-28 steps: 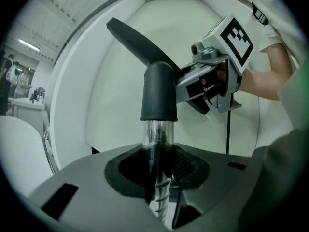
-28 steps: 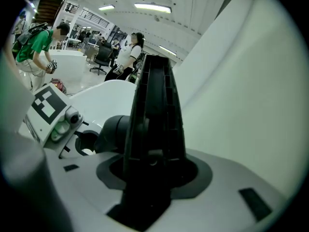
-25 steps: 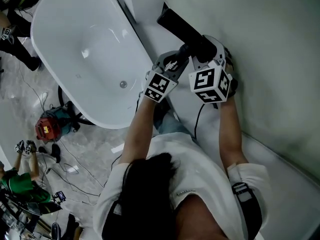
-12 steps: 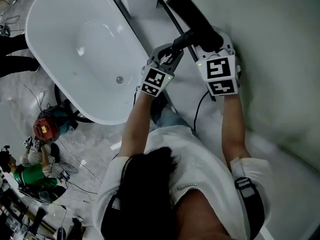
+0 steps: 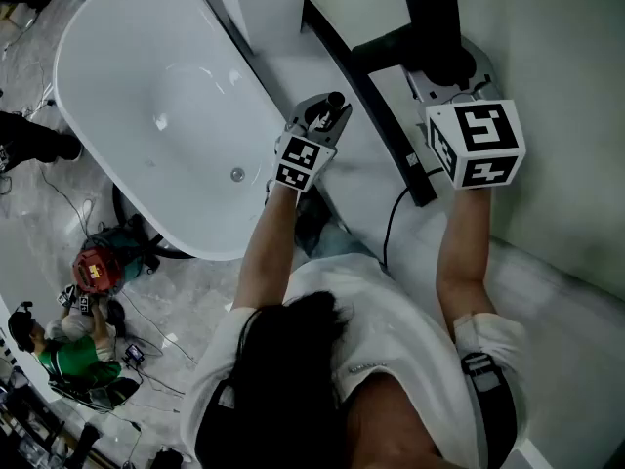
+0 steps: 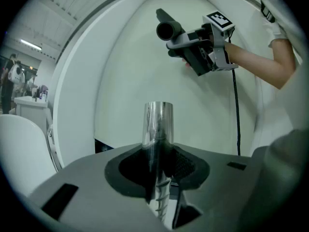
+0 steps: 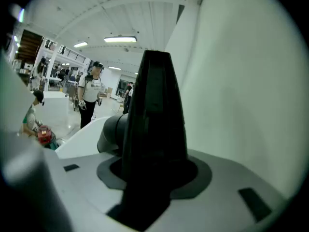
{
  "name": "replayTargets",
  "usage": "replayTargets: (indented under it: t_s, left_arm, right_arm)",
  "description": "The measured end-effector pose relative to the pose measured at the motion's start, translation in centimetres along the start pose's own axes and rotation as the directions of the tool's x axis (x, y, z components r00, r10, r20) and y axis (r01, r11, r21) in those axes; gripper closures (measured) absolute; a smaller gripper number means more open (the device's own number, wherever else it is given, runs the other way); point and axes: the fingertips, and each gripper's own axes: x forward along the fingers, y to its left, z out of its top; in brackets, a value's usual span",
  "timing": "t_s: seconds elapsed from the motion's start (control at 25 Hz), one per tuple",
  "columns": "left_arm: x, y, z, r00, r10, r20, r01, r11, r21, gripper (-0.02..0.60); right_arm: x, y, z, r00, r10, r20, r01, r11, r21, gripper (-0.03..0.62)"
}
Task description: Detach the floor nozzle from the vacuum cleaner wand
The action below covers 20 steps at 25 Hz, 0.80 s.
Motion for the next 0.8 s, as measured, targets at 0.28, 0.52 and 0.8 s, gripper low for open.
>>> replayTargets:
  t_s: [0.28,0.52,0.8]
  left_arm:
    - [1.2,1.0,-0.5,0.999,0.016,-0.039,-0.016,1.0,-0.012,0.462]
    - [2.3,1.5,-1.1,0.997,0.016,-0.076,-0.017,1.0,-0.015,0.462]
    - [2.9,1.6,-0.9,0.995,0.017,-0.102,-0.02,1.0,-0.023,0.462]
  right_arm:
    - [0.6,0.4,-2.0,1.0,0.014,0.026,-0.018,0.982,0.187,0.39]
    - [1.1,0.5,-3.9,1.0,0.014,0.006,-0.015,0.978,0.21,0.39]
    - [2.1,-0.1,-3.7,0.999,0.042,0.031,-0.048,0.972,0.23,0.39]
